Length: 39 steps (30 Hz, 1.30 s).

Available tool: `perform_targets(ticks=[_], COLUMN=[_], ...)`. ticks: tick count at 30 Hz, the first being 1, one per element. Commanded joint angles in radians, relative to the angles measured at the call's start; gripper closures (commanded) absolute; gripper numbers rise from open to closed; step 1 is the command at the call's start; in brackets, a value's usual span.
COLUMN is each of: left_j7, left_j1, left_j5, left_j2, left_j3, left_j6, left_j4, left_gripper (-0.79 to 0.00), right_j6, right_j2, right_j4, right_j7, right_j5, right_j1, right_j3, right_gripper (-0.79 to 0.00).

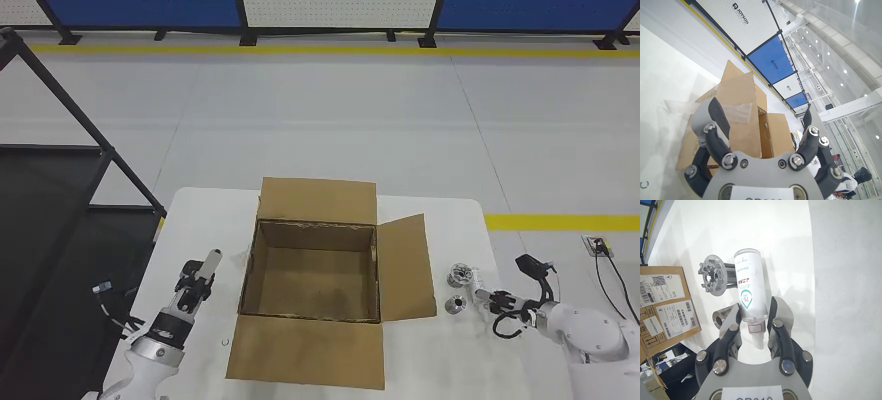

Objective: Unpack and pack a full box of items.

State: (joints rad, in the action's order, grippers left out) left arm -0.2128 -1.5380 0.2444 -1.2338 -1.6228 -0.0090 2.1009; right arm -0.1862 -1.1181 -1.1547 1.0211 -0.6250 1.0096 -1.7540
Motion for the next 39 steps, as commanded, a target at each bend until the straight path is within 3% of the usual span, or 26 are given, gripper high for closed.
perform_targets(ticks=[1,9,16,26,31,35,39], left_j7=[-0.005,-0.011,0.019,0.068,0.008,-0.043,-0.104], left_j1=[0.001,0.011,0.005,-0.068,-0.129,-0.169,-0.185], left_j5=[0.005,0.007,-0.017,-0.069,-0.103,-0.1,-0.068], left_j2=[0.0,0.0,-0.001,-0.002,0.001,0.004,0.007], left_j3=[0.002,0.009,-0.011,-0.081,-0.104,-0.101,-0.065], left_j6=[0.0,0.001,-0.028,-0.096,-0.199,-0.298,-0.336], left_j4=[-0.001,-0.008,0.0,0.036,0.055,0.07,0.081], left_gripper=[-0.785,-0.785,-0.785,-0.785,-0.785,-0.785,-0.785], right_j6=[0.002,0.017,-0.026,-0.297,-0.414,-0.351,-0.329], right_j2=[0.003,0.016,0.027,0.04,0.051,0.06,0.064], right_j4=[-0.004,-0.074,-0.305,-0.537,-0.583,-0.579,-0.529], right_j7=[0.0,-0.024,-0.072,-0.005,0.034,0.071,0.09], right_j5=[0.002,0.012,0.111,0.424,0.546,0.5,0.496], right_j1=[-0.001,0.019,0.115,0.184,0.185,0.149,0.091], right_j3=[0.003,-0.01,-0.074,-0.09,-0.08,-0.035,0.033], right_gripper=[-0.785,-0.785,-0.785,-0.785,-0.785,-0.785,-0.785])
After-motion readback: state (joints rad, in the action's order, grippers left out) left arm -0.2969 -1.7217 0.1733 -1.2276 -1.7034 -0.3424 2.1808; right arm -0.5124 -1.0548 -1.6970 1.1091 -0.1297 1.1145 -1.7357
